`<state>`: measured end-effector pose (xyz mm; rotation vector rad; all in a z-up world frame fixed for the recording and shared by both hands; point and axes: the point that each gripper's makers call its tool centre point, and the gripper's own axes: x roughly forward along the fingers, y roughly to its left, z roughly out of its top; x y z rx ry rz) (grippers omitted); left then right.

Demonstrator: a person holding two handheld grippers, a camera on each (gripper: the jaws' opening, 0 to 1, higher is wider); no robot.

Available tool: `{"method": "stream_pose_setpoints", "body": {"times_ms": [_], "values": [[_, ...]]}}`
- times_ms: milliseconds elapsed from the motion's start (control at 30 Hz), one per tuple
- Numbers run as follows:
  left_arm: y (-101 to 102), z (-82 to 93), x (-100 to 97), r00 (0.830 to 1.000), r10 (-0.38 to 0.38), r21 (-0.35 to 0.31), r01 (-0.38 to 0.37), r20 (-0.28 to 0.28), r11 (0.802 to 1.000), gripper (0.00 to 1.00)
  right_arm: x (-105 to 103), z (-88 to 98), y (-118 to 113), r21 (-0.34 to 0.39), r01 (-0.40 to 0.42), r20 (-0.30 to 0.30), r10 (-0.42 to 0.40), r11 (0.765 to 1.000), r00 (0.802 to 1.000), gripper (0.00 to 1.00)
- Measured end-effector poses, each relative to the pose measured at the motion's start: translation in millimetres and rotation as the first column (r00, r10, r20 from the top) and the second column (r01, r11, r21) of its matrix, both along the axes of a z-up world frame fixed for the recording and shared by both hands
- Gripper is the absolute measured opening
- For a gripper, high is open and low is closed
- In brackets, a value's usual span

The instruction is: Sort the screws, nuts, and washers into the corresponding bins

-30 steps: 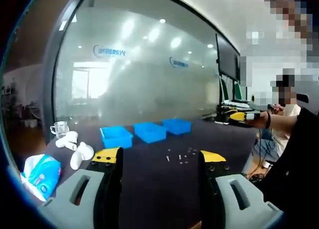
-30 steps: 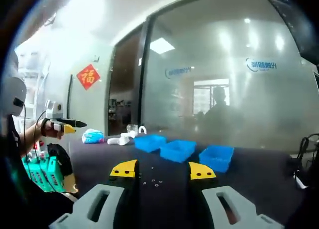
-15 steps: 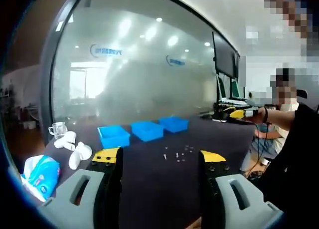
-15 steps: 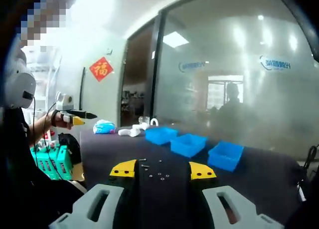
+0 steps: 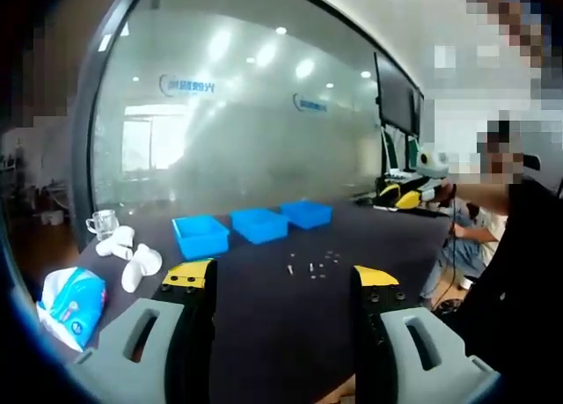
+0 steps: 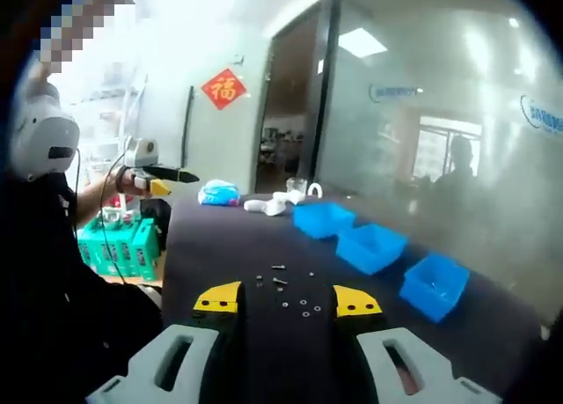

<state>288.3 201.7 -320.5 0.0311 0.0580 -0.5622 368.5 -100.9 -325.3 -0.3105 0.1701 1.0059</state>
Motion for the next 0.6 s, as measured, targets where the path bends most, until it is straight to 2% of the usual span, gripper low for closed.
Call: {"method": "stream_pose_setpoints", "body": {"times_ms": [300, 433, 600], "values": [[4.8, -4.3, 0.6, 1.000, 0.009, -0.010, -0.010, -0.008, 1.000, 0.60, 17.0, -0.2, 34.0, -0.134, -0.120, -0.002, 0.120, 0.984, 0.993, 0.34], [5.5, -6.2, 1.2, 1.000, 0.010, -0.013, -0.010, -0.012, 1.000, 0.60, 24.2, -7.0, 51.0, -0.223, -0.177, -0.003, 0.180, 0.959, 0.984, 0.33], [6.8, -7.5, 0.9, 1.000, 0.010, -0.020, -0.010, -0.013, 1.000, 0.60, 29.7, -15.9, 73.4, -0.297, -0.240, -0.018, 0.246, 0.924, 0.969, 0.33]]}}
